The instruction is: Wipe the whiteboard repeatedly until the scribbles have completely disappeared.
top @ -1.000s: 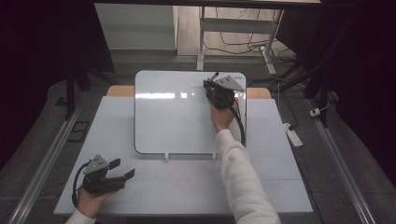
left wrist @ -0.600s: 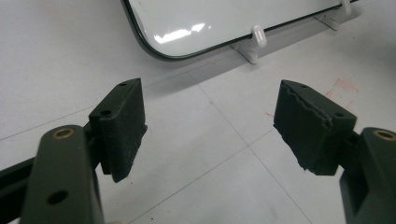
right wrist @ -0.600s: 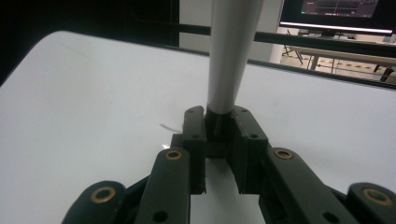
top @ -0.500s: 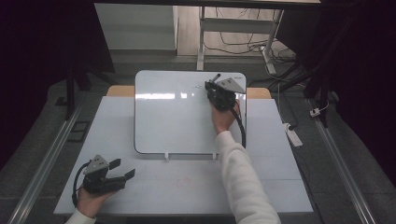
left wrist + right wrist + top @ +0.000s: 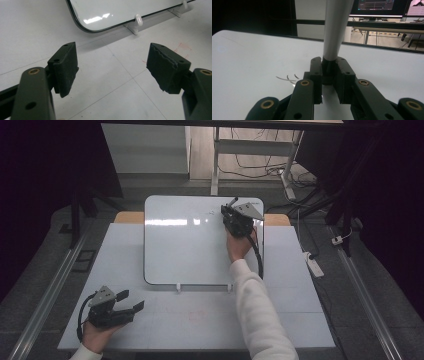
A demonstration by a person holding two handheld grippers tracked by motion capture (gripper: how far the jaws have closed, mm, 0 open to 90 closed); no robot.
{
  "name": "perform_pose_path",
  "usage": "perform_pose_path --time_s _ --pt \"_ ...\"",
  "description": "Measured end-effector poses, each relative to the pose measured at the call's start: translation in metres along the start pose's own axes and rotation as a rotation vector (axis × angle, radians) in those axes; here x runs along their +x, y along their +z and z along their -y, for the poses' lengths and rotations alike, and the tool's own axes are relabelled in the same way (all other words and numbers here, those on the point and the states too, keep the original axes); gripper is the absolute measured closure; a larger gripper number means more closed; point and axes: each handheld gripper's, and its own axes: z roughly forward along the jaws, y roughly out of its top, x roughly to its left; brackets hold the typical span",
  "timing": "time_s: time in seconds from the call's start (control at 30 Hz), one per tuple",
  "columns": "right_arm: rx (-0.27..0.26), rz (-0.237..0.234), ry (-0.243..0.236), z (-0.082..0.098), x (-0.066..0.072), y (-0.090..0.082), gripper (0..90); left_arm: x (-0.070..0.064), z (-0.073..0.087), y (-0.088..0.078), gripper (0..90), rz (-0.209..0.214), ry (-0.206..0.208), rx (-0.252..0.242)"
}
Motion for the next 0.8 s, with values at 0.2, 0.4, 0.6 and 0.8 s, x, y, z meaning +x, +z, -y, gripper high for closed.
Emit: perform_pose_path --time_s 0.2,0.4,0.6,0.8 --pt "0.016 -0.097 -0.047 0.006 0.028 0.009 77.2 -0.001 -0.001 0.000 26.1 0.000 0.009 0.005" --pt "0.014 -0.069 -0.045 -0.002 0.023 0.013 77.2 -0.001 0.000 -0.001 26.1 0.000 0.004 0.002" --pt "0.036 -0.117 -0.048 0.000 0.036 0.015 77.2 0.000 -0.001 0.000 26.1 0.000 0.006 0.000" --pt "0.042 -0.104 -0.059 0.004 0.041 0.014 77.2 0.000 0.000 -0.002 26.1 0.000 0.003 -0.004"
